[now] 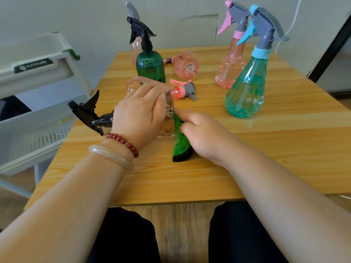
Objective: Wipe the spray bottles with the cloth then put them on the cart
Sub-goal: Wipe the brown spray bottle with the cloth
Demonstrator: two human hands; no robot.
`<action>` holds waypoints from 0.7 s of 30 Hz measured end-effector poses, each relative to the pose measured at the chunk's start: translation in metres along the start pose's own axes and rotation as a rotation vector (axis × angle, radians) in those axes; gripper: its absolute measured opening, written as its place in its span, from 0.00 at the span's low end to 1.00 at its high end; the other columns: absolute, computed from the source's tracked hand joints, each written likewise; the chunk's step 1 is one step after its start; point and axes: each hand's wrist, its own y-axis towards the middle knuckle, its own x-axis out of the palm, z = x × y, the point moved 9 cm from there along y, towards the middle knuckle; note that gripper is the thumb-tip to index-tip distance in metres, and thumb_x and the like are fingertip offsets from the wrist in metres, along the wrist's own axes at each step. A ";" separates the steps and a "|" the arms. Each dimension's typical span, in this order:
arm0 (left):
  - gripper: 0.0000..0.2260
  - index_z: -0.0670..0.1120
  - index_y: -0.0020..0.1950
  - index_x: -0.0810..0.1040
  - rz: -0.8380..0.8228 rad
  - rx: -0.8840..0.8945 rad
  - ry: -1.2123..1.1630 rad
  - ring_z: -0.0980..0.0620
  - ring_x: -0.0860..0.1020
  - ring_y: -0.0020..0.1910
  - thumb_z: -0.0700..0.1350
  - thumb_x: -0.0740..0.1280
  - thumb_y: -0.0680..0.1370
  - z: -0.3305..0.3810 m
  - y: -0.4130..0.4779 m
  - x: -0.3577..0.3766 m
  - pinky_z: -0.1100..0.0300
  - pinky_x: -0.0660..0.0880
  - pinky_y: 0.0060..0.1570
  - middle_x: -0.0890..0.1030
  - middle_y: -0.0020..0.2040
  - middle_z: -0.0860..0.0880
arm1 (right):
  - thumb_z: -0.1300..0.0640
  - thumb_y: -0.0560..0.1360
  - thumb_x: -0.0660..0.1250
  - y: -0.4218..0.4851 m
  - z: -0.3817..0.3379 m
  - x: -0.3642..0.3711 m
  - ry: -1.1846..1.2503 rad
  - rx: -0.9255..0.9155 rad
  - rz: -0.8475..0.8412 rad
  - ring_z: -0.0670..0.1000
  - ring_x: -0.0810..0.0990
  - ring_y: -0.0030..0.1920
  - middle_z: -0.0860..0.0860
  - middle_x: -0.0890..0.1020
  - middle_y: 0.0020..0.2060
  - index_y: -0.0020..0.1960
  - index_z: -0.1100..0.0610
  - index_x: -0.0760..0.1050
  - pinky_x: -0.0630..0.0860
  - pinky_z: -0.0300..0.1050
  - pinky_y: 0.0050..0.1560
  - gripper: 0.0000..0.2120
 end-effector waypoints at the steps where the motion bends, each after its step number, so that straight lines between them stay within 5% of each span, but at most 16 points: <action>1: 0.16 0.45 0.57 0.80 -0.006 -0.002 -0.005 0.48 0.76 0.46 0.45 0.53 0.81 0.000 0.000 0.001 0.60 0.63 0.39 0.81 0.52 0.48 | 0.62 0.81 0.53 -0.003 0.002 -0.001 0.050 0.002 -0.008 0.46 0.69 0.70 0.43 0.71 0.71 0.77 0.48 0.63 0.67 0.44 0.71 0.25; 7: 0.17 0.46 0.58 0.80 -0.008 0.008 -0.010 0.46 0.77 0.48 0.46 0.53 0.82 0.001 -0.001 0.000 0.59 0.65 0.41 0.81 0.56 0.48 | 0.64 0.80 0.55 0.001 0.001 -0.008 0.317 0.016 0.126 0.45 0.70 0.70 0.46 0.72 0.70 0.74 0.50 0.67 0.65 0.50 0.73 0.24; 11: 0.18 0.45 0.59 0.80 -0.014 0.005 -0.003 0.44 0.78 0.47 0.46 0.52 0.82 0.001 -0.001 0.000 0.59 0.65 0.40 0.81 0.56 0.46 | 0.60 0.81 0.52 0.018 -0.006 -0.007 0.210 0.055 0.197 0.58 0.78 0.57 0.49 0.80 0.59 0.75 0.46 0.66 0.73 0.61 0.64 0.24; 16: 0.17 0.45 0.60 0.80 0.003 0.031 0.013 0.42 0.79 0.46 0.46 0.54 0.82 0.001 -0.002 -0.001 0.58 0.67 0.39 0.82 0.55 0.46 | 0.59 0.78 0.53 0.018 -0.008 -0.008 0.297 -0.015 0.219 0.67 0.75 0.59 0.62 0.81 0.54 0.72 0.45 0.70 0.73 0.69 0.58 0.24; 19: 0.17 0.45 0.59 0.80 -0.010 0.023 0.004 0.44 0.78 0.46 0.46 0.53 0.82 0.002 -0.002 0.000 0.59 0.65 0.40 0.82 0.55 0.46 | 0.61 0.82 0.53 0.017 -0.003 -0.008 0.205 -0.047 0.215 0.55 0.76 0.58 0.43 0.82 0.51 0.74 0.45 0.67 0.77 0.44 0.54 0.24; 21: 0.17 0.45 0.59 0.80 -0.019 0.012 -0.008 0.45 0.78 0.47 0.46 0.53 0.82 0.001 -0.001 0.000 0.59 0.65 0.41 0.82 0.55 0.46 | 0.62 0.82 0.52 0.018 -0.003 -0.003 0.033 -0.047 0.162 0.51 0.77 0.60 0.44 0.78 0.61 0.76 0.47 0.65 0.72 0.32 0.47 0.24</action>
